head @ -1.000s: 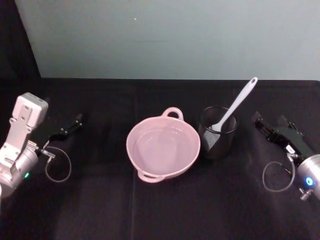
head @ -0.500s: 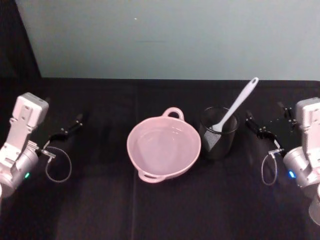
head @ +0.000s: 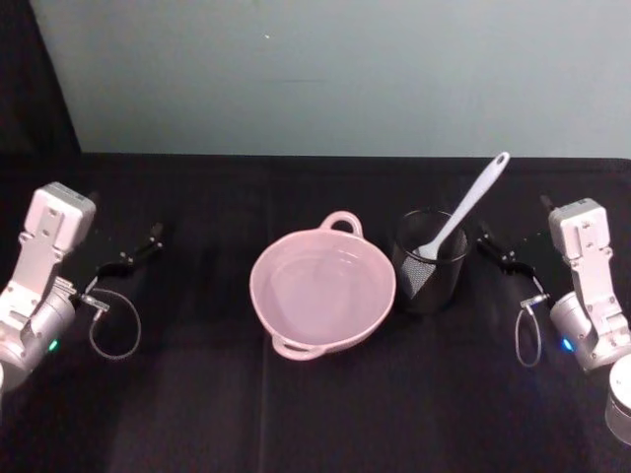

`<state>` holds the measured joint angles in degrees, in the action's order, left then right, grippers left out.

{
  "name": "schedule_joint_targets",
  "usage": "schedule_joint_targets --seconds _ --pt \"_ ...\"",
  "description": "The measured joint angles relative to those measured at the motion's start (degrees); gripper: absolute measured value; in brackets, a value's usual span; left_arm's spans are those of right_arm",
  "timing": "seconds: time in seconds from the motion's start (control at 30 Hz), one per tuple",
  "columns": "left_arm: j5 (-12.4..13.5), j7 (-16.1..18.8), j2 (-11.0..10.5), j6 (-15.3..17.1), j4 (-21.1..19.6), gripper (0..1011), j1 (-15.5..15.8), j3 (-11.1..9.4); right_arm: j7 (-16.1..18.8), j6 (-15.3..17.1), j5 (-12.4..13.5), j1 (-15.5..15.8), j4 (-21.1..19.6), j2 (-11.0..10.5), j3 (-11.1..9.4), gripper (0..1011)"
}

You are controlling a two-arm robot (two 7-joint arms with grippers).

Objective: Use the one hand to pick up the spoon and stir the clear water in the bowl.

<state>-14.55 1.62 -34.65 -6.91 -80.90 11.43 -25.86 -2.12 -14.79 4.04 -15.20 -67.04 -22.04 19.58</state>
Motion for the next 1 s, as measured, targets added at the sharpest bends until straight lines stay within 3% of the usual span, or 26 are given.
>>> schedule_joint_targets --seconds 1.0 --pt "0.0 0.0 0.0 0.0 0.0 1011 0.0 0.0 0.5 -0.4 0.5 -0.1 0.3 0.0 -0.1 1002"
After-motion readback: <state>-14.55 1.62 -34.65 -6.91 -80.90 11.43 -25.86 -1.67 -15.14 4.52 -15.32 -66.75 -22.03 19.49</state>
